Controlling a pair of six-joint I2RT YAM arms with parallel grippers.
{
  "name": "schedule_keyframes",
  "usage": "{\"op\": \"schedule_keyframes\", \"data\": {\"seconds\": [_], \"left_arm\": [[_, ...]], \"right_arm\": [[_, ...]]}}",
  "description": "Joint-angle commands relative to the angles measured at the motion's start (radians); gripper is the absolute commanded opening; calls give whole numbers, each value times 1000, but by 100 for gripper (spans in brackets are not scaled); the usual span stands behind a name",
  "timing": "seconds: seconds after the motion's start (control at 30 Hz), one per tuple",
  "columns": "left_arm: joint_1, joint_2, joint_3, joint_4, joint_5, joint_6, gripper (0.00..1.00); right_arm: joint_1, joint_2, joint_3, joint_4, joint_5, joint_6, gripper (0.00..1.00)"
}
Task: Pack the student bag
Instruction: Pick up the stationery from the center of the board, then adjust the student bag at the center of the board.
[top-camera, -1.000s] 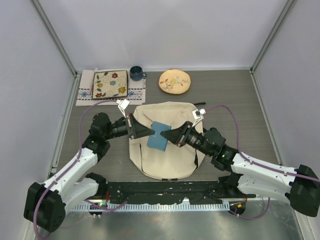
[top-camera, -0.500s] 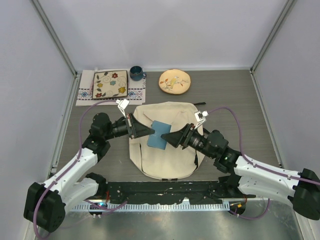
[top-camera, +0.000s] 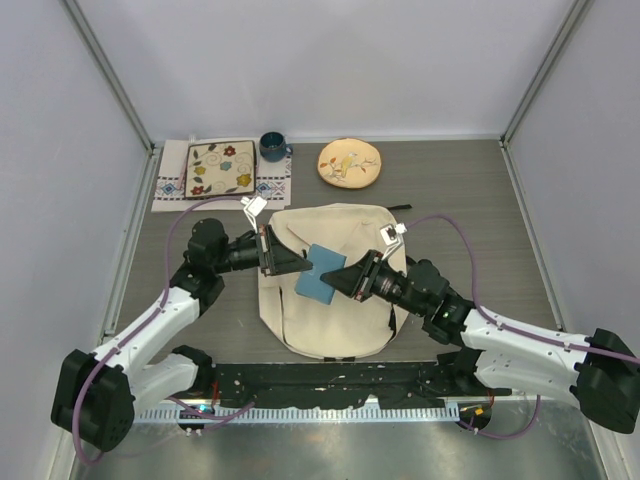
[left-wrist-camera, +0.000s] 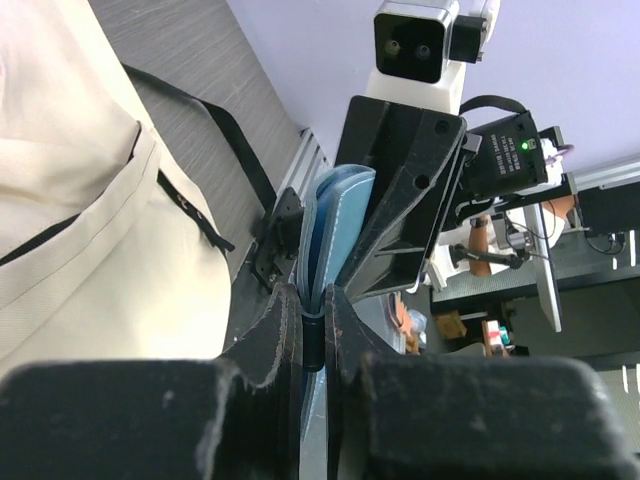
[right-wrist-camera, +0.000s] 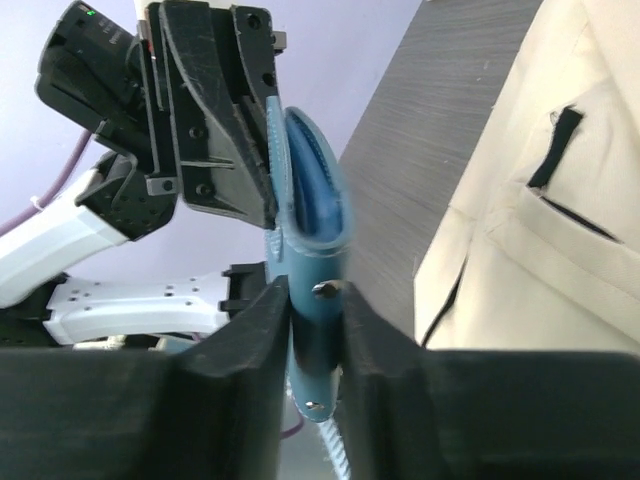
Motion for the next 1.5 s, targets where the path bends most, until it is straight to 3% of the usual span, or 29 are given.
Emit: {"op": "schedule_keyframes", "data": {"seconds": [0.0,0.07,0.13,0.17,0.27,0.37,0.5,0.67,0.9,1.13,1.47], "left_arm": [[-2,-10,43,-6,27,41,0],[-2,-12,40,-14,18,46,0],[-2,-12,40,-31,7,51,4],[-2,-12,42,-46,-4,58,24],[-2,-15,60,-130,-57,101,57],[-2,-35,85,-233,-132,161,77],[-2,-58,134,-431,-266,247,87],[-2,-1,201,-557,-373,328,89],[-16,146,315,-707,-478,376,89],[-106,231,375,-769,-634,364,83],[-157,347,428,-786,-778,338,77]], "right_arm": [[5,-11,7,97,-19,4,21],[4,-20,0,97,-15,7,12],[5,-26,-6,94,-10,8,9],[7,-33,-6,91,-6,8,8],[4,-53,-14,58,31,8,5],[4,-110,-22,-39,136,-4,1],[4,-260,-25,-247,324,-1,1],[4,-415,-43,-478,528,25,1],[5,-552,-57,-656,636,71,1],[5,-552,-51,-657,634,67,1],[5,-363,9,-564,623,30,1]]}}
